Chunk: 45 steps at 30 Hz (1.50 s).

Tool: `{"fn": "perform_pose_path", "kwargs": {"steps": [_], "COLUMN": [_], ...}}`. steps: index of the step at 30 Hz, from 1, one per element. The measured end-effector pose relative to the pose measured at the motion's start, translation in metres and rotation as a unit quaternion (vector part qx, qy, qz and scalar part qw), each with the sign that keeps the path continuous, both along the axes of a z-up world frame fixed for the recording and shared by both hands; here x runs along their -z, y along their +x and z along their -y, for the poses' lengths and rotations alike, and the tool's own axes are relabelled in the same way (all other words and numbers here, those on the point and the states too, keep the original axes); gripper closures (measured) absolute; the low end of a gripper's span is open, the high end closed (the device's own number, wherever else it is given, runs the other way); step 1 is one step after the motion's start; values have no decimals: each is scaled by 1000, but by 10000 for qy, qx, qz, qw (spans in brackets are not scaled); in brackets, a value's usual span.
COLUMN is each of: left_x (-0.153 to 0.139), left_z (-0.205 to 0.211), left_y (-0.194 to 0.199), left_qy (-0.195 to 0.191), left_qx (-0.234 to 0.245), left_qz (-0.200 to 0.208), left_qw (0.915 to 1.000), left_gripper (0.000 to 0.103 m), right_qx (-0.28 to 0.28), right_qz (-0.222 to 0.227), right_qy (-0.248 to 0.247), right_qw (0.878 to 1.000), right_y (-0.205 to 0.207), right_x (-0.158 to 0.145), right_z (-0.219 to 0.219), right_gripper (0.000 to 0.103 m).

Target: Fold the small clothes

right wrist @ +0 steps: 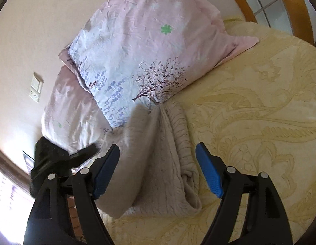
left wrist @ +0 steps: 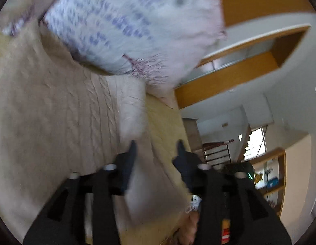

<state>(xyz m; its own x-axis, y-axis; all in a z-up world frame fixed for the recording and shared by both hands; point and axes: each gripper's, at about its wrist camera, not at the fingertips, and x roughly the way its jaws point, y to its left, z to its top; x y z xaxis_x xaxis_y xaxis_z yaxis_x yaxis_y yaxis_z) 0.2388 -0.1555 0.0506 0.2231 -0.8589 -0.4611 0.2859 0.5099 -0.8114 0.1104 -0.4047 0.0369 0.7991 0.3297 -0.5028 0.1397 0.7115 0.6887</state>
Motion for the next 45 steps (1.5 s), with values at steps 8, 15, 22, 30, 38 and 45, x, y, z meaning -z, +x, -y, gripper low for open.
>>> {"fn": "perform_pose_path", "kwargs": {"steps": [8,15,22,30,38,45], "left_x": [-2,36,33,34,37,29], "left_z": [-99,-108,-104,-105,-100,-82], "left_y": [-1,15,12,16,12,3], "left_qy": [1677,1774,1855,1834,1801,1826], "left_qx": [-1164,-1015,-1082,-1088,-971,-702], "left_qz": [435,-78,136,-7,-106,72], "left_qw": [9780,9789,9766,9770,9788,9806], "left_gripper": [38,34,34,34,34,33], "right_qx": [-704,-1069,-1409,-1114,-1248,-504], "right_qz": [-490,-1287,-1085,-1200,972,131], "right_qy": [72,-68,197,64,-3551,-3477], "right_qw": [9963,9859,9839,9865,9214,9361], "right_y": [47,79,91,129,40,63], "right_x": [-2,17,15,18,-63,-38], "right_z": [-16,-38,-52,-43,-134,-83], "right_gripper": [35,39,54,83,86,87]}}
